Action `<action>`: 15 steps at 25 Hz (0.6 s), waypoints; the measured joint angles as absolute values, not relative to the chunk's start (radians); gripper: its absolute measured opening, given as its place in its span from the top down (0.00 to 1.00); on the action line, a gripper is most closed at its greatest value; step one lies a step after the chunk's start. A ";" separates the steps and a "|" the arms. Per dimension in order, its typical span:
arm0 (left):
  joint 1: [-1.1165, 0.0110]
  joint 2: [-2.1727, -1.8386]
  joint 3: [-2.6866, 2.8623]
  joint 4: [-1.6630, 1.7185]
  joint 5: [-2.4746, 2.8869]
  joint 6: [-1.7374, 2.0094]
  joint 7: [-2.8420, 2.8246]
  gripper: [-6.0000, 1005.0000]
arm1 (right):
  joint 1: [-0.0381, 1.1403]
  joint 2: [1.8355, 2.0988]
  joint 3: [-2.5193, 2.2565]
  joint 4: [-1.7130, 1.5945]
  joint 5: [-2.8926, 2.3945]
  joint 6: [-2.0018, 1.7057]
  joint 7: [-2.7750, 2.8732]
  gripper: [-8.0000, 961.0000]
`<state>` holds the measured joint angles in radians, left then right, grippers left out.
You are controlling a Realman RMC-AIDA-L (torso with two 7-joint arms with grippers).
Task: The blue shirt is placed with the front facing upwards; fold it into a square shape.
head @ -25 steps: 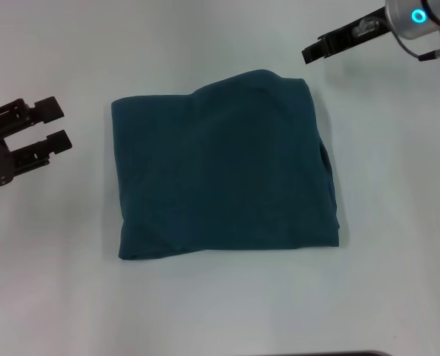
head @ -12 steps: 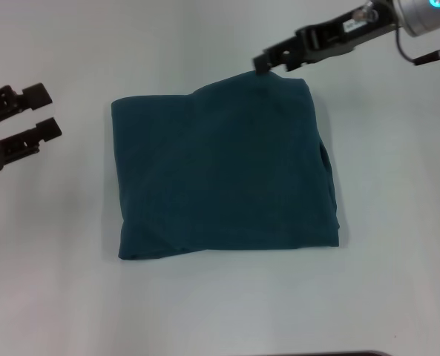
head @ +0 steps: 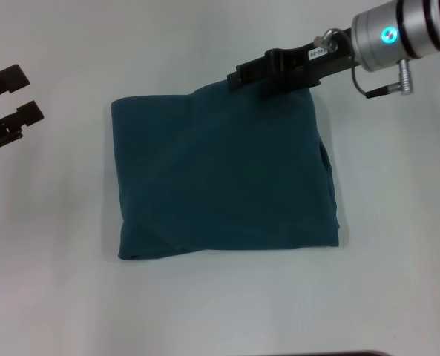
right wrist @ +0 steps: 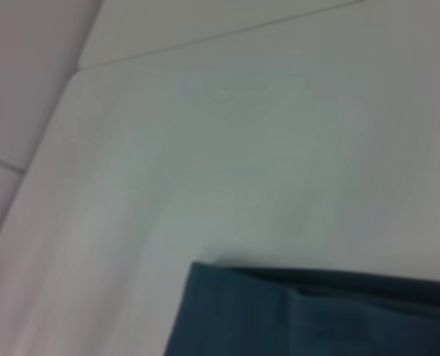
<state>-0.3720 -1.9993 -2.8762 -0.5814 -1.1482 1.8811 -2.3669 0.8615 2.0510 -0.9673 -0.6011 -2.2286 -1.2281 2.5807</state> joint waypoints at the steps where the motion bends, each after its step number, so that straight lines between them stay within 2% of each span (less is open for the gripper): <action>1: -0.372 -1.999 -2.876 -0.582 -1.149 1.881 -2.368 0.27 | 0.863 2.054 -0.972 -0.591 -2.232 -1.203 2.579 0.19; 8: -0.373 -1.998 -2.876 -0.582 -1.151 1.880 -2.369 0.27 | 0.864 2.059 -1.018 -0.590 -2.280 -1.112 2.609 0.19; 15: -0.370 -1.997 -2.876 -0.580 -1.151 1.879 -2.370 0.27 | 0.846 2.026 -0.998 -0.665 -2.288 -1.182 2.624 0.19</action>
<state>-0.3698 -1.9972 -2.8762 -0.5803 -1.1506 1.8788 -2.3699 0.8464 2.0258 -0.9982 -0.6645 -2.2881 -1.1824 2.6242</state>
